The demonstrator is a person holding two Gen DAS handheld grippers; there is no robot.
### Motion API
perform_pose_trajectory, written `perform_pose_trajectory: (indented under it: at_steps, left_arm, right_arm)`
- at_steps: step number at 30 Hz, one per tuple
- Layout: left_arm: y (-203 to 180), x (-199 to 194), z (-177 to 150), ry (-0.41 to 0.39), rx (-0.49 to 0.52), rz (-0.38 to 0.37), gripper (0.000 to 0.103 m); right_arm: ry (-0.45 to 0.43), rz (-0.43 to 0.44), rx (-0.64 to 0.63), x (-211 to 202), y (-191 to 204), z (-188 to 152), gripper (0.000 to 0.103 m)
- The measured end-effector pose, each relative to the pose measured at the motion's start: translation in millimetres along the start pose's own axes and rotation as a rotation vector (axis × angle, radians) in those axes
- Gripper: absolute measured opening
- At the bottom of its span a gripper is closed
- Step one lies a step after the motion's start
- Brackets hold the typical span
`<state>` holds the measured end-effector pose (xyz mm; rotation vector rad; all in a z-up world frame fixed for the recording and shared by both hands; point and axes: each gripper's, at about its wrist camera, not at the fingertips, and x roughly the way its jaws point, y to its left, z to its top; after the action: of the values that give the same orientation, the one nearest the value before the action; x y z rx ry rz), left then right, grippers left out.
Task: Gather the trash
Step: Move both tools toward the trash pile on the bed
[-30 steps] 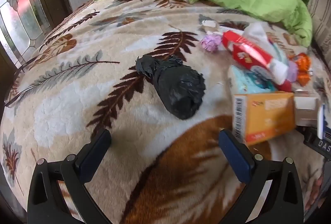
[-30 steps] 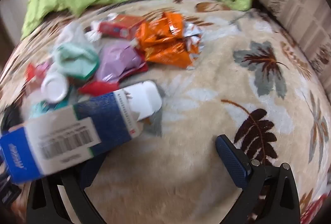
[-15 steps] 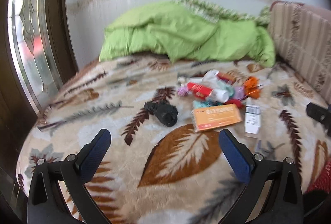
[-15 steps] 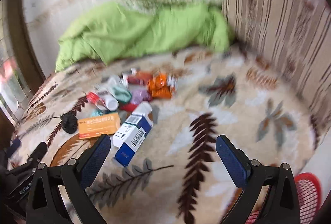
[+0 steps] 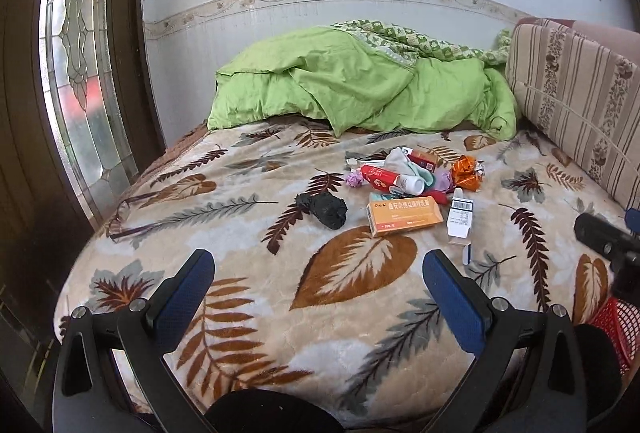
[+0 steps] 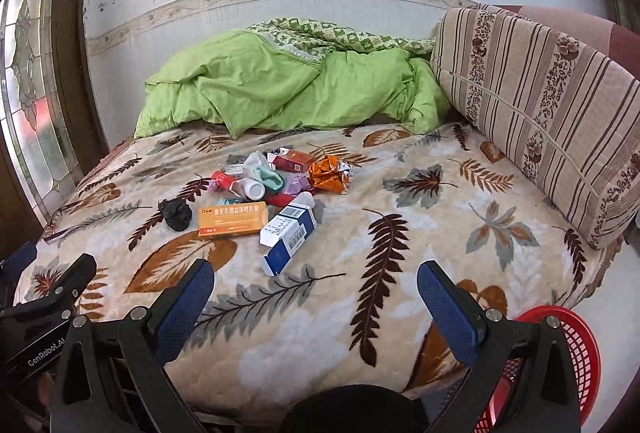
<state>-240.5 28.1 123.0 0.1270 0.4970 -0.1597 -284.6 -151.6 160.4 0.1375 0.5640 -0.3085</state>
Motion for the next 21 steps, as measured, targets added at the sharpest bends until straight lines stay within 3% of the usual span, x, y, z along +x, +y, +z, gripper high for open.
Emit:
perform_pose_trajectory:
  at_steps: [21]
  left_arm:
    - [-5.6,8.5,2.0,0.034,0.013,-0.015,0.103]
  right_arm:
    - [0.038,-0.023,-0.016,9.6,5.3,5.5,0.102]
